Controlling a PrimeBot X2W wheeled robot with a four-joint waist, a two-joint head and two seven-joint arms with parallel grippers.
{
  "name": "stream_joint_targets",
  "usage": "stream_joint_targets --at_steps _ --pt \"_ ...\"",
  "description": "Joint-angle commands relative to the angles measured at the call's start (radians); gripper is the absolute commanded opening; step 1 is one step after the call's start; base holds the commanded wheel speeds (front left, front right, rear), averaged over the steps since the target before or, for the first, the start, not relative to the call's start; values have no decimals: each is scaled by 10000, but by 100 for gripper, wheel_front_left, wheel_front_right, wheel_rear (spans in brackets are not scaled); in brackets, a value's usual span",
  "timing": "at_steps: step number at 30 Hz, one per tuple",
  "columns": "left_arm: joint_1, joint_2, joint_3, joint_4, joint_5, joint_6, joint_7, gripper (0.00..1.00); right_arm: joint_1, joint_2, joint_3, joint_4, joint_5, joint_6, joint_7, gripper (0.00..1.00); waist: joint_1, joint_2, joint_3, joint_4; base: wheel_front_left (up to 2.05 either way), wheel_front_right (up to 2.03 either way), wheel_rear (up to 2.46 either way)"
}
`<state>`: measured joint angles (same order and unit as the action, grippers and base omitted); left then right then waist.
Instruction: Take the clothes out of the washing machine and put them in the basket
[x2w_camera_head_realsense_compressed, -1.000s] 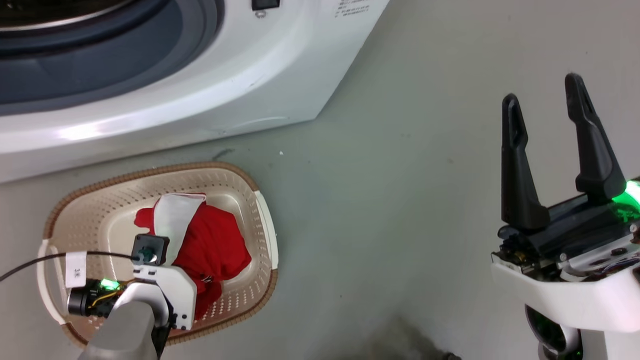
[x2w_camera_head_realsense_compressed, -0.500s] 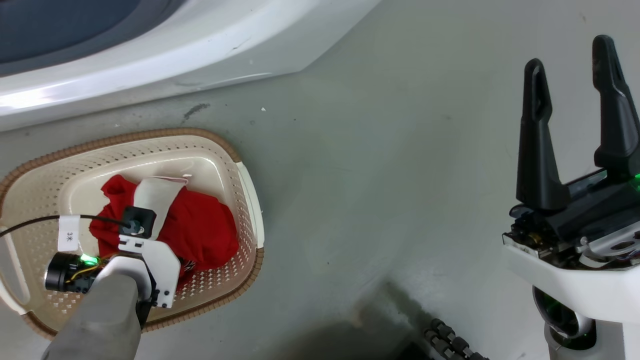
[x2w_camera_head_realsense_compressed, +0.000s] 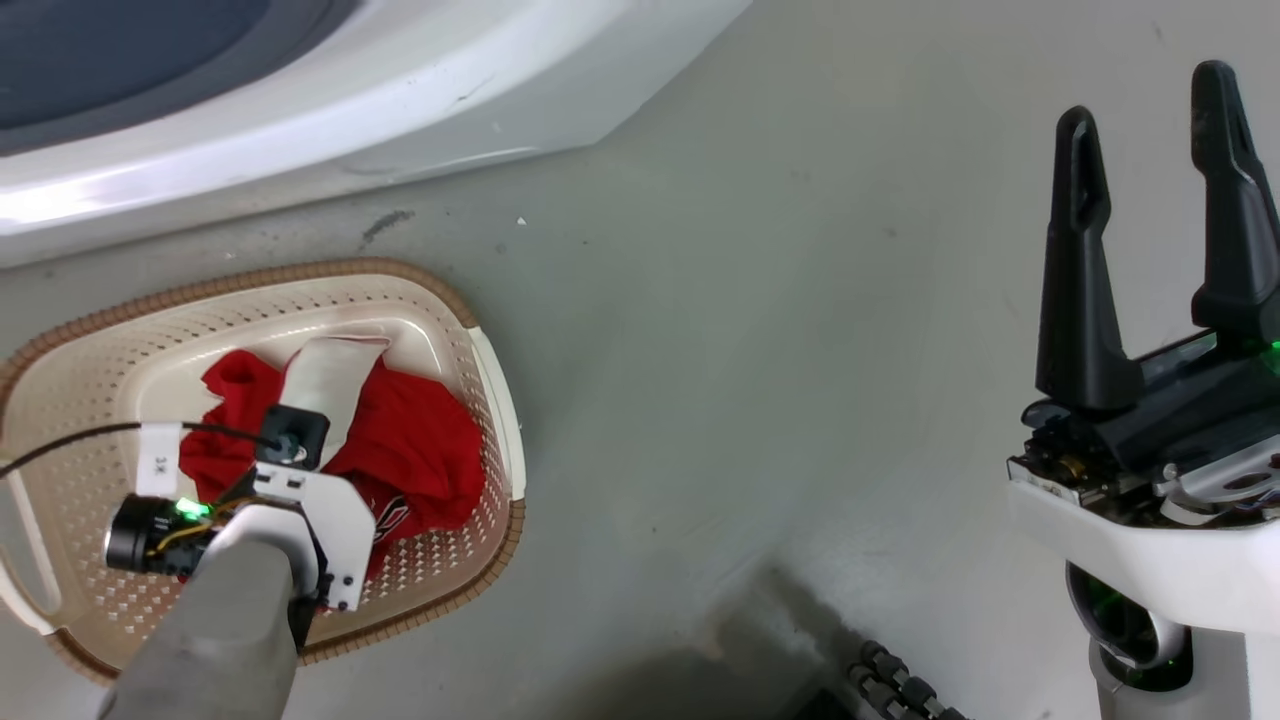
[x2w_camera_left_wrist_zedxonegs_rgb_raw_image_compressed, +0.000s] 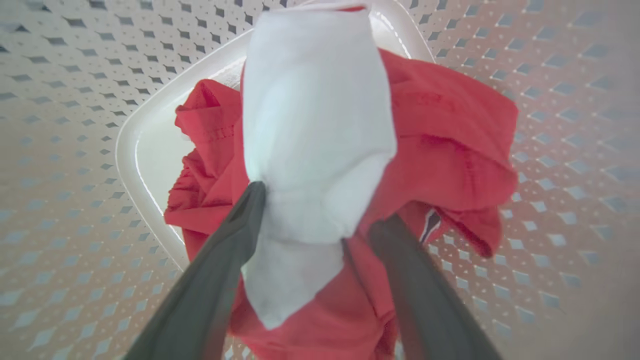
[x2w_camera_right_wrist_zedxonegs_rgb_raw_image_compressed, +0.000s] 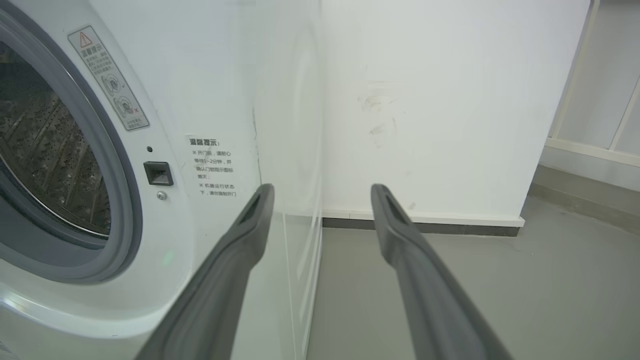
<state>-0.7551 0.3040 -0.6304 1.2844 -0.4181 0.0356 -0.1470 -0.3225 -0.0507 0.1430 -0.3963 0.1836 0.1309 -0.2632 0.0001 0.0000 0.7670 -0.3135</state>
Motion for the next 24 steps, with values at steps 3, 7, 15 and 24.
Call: stream_joint_targets --at_steps 3,7,15,24 --pt "346 -174 47 21 -182 -42 -288 100 274 7 27 119 -160 -3 -24 100 -1 0 -679 163 0 0 0" --pt "748 -345 5 27 -232 -143 -541 100 605 7 52 284 -315 -3 -26 100 -1 0 -1390 339 0 0 0" --pt "1400 -655 -92 4 -316 -271 -1021 100 1266 6 34 518 -640 -3 -24 100 -1 0 -2620 655 0 0 0" --pt "2240 -713 140 -1486 -171 91 -1186 100 2015 7 23 764 -936 -3 -26 100 -1 0 -3932 1149 0 0 0"
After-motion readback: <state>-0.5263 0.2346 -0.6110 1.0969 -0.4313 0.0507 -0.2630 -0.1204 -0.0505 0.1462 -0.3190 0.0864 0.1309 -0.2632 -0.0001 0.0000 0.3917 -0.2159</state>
